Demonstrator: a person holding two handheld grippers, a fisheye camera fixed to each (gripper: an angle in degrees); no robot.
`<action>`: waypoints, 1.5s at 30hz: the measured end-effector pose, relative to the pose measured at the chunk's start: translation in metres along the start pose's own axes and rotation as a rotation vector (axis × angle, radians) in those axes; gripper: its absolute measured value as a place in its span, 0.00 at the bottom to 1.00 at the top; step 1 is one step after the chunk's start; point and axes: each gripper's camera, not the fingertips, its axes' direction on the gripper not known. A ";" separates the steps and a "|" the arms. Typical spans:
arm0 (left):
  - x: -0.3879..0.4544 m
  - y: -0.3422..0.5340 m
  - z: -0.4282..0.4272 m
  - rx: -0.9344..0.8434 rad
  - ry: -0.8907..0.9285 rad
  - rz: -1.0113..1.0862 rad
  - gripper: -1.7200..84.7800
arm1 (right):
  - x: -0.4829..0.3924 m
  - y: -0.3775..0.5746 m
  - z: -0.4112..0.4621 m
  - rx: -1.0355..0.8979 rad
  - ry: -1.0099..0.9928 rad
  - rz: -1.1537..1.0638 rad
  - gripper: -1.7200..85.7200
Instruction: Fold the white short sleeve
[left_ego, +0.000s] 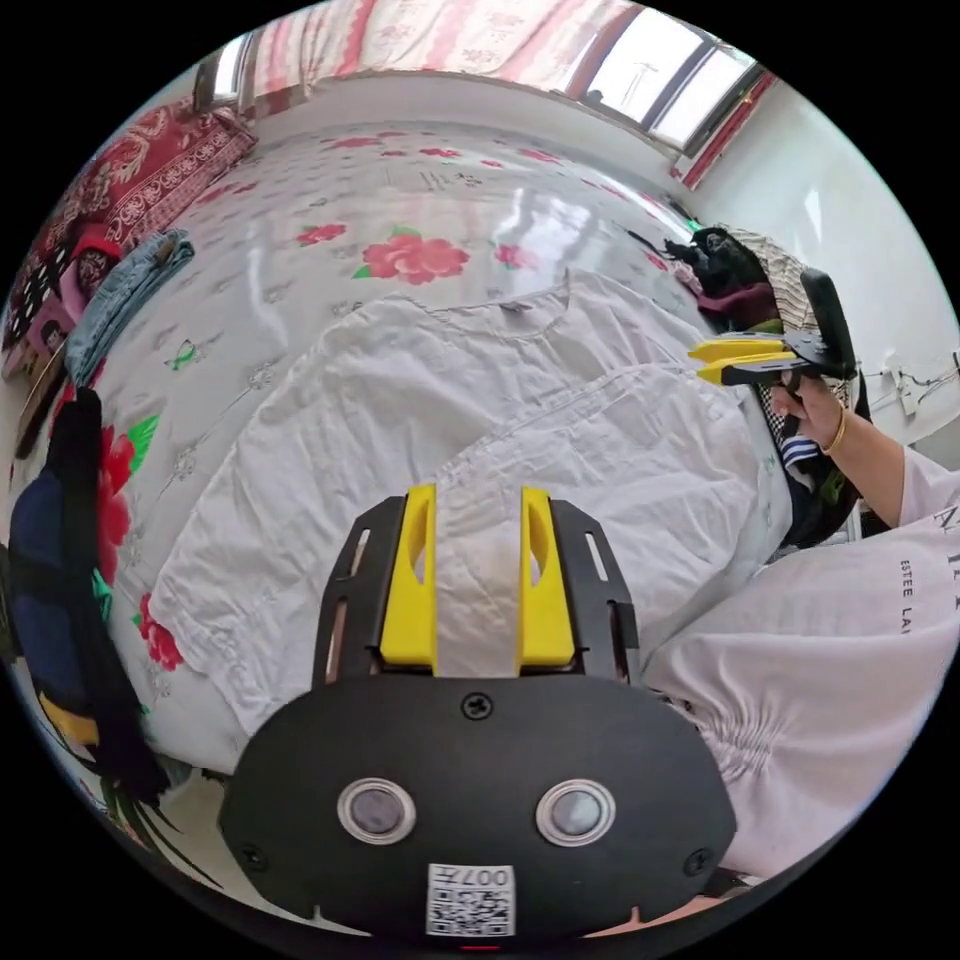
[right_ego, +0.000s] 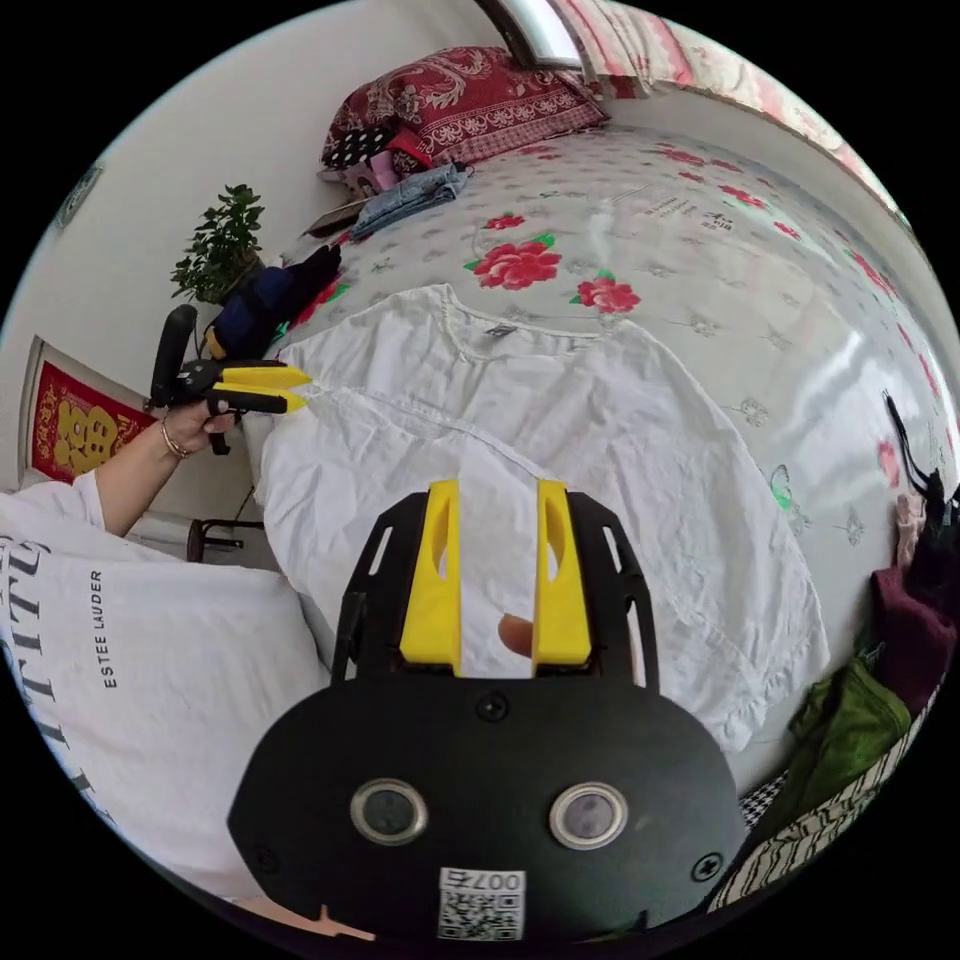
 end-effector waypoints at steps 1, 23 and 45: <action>0.001 -0.005 0.014 -0.050 -0.019 -0.015 0.12 | -0.002 -0.004 0.007 -0.016 -0.005 -0.006 0.07; 0.005 0.003 -0.017 0.075 -0.153 -0.187 0.02 | 0.026 -0.010 -0.005 0.095 0.148 0.205 0.03; 0.015 0.156 -0.059 0.162 -0.172 -0.394 0.01 | 0.005 0.132 -0.061 0.146 0.073 0.369 0.02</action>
